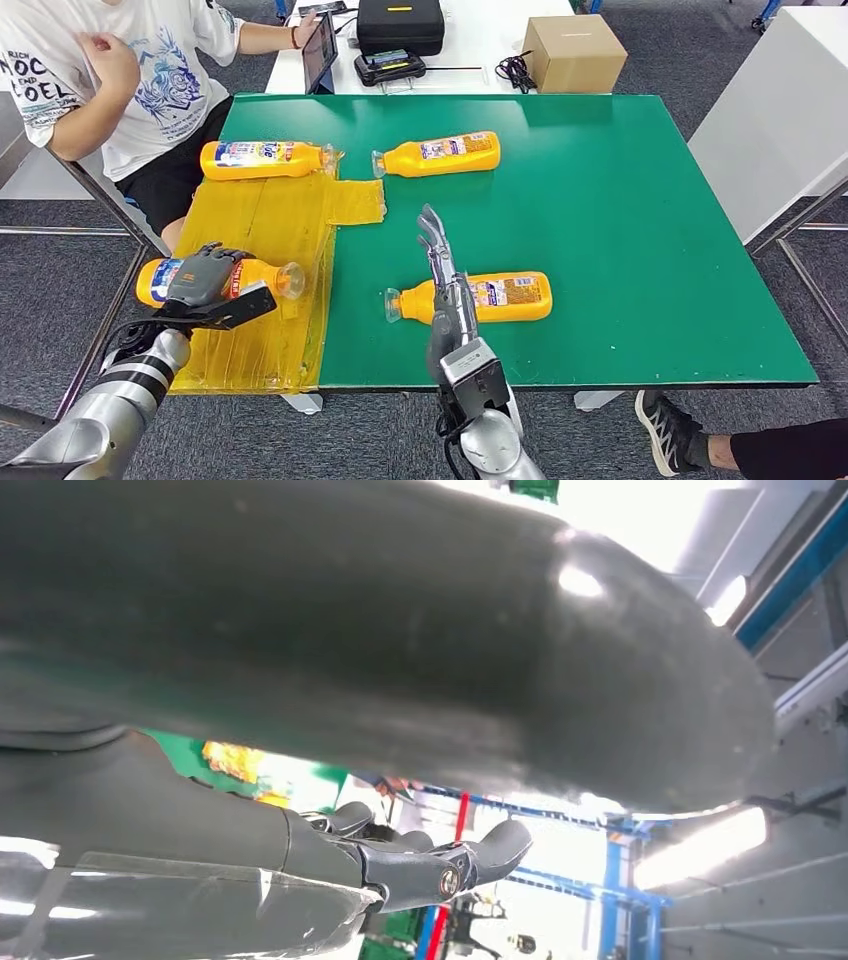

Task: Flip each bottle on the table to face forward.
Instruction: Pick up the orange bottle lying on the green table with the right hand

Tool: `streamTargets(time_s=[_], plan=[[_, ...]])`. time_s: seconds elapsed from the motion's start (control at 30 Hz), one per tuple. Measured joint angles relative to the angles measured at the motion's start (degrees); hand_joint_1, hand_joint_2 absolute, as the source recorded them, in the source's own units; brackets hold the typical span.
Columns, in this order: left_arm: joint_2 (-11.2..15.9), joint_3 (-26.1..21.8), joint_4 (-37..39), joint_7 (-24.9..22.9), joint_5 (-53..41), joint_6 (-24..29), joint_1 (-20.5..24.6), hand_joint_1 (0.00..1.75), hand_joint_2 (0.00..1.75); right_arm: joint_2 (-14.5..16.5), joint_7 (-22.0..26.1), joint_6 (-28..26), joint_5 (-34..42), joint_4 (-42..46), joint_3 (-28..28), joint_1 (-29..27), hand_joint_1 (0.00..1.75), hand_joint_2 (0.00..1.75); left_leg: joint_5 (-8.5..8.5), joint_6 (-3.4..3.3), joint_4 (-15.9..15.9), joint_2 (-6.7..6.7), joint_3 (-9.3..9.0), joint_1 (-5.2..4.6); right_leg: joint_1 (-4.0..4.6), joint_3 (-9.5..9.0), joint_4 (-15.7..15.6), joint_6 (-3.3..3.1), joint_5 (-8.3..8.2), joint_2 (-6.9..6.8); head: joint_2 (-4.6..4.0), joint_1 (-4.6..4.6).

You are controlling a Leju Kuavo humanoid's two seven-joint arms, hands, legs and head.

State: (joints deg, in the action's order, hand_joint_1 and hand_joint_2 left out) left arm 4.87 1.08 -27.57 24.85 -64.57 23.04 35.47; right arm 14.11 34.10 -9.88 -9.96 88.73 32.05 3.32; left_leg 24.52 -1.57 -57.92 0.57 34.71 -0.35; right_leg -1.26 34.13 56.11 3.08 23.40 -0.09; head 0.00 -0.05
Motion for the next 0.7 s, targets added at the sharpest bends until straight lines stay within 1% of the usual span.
streamTargets(time_s=[0.03, 0.07, 0.1, 0.13, 0.17, 0.23, 0.37, 0.43, 0.5, 0.53, 0.6, 0.7], plan=[[0.1, 0.0, 0.2, 0.0, -0.2, -0.5, 0.0, 1.52, 1.75, 0.0, 0.0, 0.3, 0.1, -0.2, 0.0, 0.0, 0.0, 0.0, 0.0, 0.0, 0.0, -0.01, -0.01, 0.0, 0.0, 0.0, 0.0, 0.0, 0.0, 0.0, 0.0, 0.0], [0.1, 0.0, 0.4, 0.0, -0.4, -0.9, 0.0, 1.25, 1.75, 0.1, -0.1, 0.5, 0.2, -0.4, 0.0, 0.0, 0.0, 0.0, 0.0, 0.0, 0.0, -0.01, -0.01, 0.0, 0.0, -0.01, 0.0, 0.0, 0.0, 0.0, 0.0, 0.01], [0.2, 0.0, 0.6, 0.0, -0.6, -1.3, 0.0, 0.97, 1.75, 0.1, -0.1, 0.7, 0.3, -0.5, 0.0, 0.0, 0.0, 0.0, 0.0, 0.0, 0.0, -0.01, -0.02, 0.01, 0.0, -0.01, 0.0, 0.0, 0.0, 0.0, 0.0, 0.01], [0.2, 0.0, 0.8, 0.0, -0.7, -1.8, 0.0, 0.65, 1.75, 0.1, -0.2, 0.9, 0.4, -0.7, 0.0, 0.0, 0.0, 0.0, 0.0, 0.0, 0.0, -0.01, -0.03, 0.01, 0.0, -0.03, 0.0, 0.0, 0.0, 0.0, 0.0, 0.01], [0.2, 0.0, 1.0, 0.0, -0.7, -2.4, 0.0, 0.55, 1.75, 0.1, -0.2, 1.0, 0.5, -0.8, 0.0, 0.0, 0.0, 0.0, 0.0, 0.0, 0.0, -0.01, -0.04, 0.01, 0.0, -0.04, 0.0, 0.0, 0.0, 0.0, 0.0, 0.0], [0.2, -0.1, 1.3, 0.1, -0.4, -3.6, -0.1, 0.45, 1.75, 0.1, -0.3, 1.2, 0.6, -1.1, 0.0, 0.0, 0.0, 0.0, 0.0, 0.0, 0.0, -0.01, -0.08, 0.0, 0.0, -0.09, 0.0, 0.0, 0.0, 0.0, 0.0, 0.0], [0.3, -0.1, 1.6, 0.4, -0.2, -5.5, -0.2, 0.45, 1.75, 0.2, -0.4, 1.7, 0.8, -1.5, -0.1, 0.0, 0.0, 0.0, 0.01, 0.01, 0.0, -0.01, -0.16, 0.0, 0.0, -0.17, 0.0, 0.0, 0.0, 0.0, 0.0, -0.01], [0.3, -0.1, 1.7, 0.5, -0.1, -5.6, -0.3, 0.29, 1.75, 0.2, -0.4, 1.8, 0.8, -1.7, -0.1, 0.0, 0.0, 0.0, 0.01, 0.01, 0.0, 0.0, -0.19, 0.0, -0.01, -0.21, 0.0, 0.0, 0.0, 0.0, 0.0, -0.01], [0.3, -0.1, 1.8, 0.6, -0.1, -5.7, -0.3, 0.07, 1.75, 0.2, -0.4, 1.8, 0.8, -1.8, -0.1, 0.0, 0.0, 0.0, 0.01, 0.01, 0.0, -0.01, -0.22, -0.01, -0.01, -0.24, 0.0, 0.0, 0.0, 0.0, 0.0, -0.01], [0.4, -0.1, 1.8, 0.6, -0.2, -5.7, -0.3, 0.03, 1.75, 0.2, -0.5, 1.9, 0.9, -1.9, -0.1, 0.0, 0.0, 0.0, 0.01, 0.01, 0.0, -0.01, -0.23, -0.01, -0.01, -0.25, 0.0, 0.0, 0.0, 0.0, 0.0, -0.01], [0.4, -0.1, 1.9, 0.5, -0.6, -6.1, -0.4, 0.0, 1.75, 0.2, -0.5, 2.1, 1.0, -2.0, -0.1, 0.0, 0.0, 0.0, 0.01, 0.01, 0.0, 0.01, -0.25, 0.0, -0.01, -0.27, 0.0, 0.0, 0.0, 0.0, 0.0, -0.01], [0.4, -0.1, 2.0, 0.5, -1.3, -7.3, -0.5, 0.0, 1.75, 0.2, -0.6, 2.7, 1.5, -2.3, -0.2, 0.0, 0.0, 0.0, 0.01, 0.01, 0.0, 0.04, -0.34, 0.0, -0.01, -0.38, 0.0, -0.01, 0.01, -0.02, 0.0, 0.0]])
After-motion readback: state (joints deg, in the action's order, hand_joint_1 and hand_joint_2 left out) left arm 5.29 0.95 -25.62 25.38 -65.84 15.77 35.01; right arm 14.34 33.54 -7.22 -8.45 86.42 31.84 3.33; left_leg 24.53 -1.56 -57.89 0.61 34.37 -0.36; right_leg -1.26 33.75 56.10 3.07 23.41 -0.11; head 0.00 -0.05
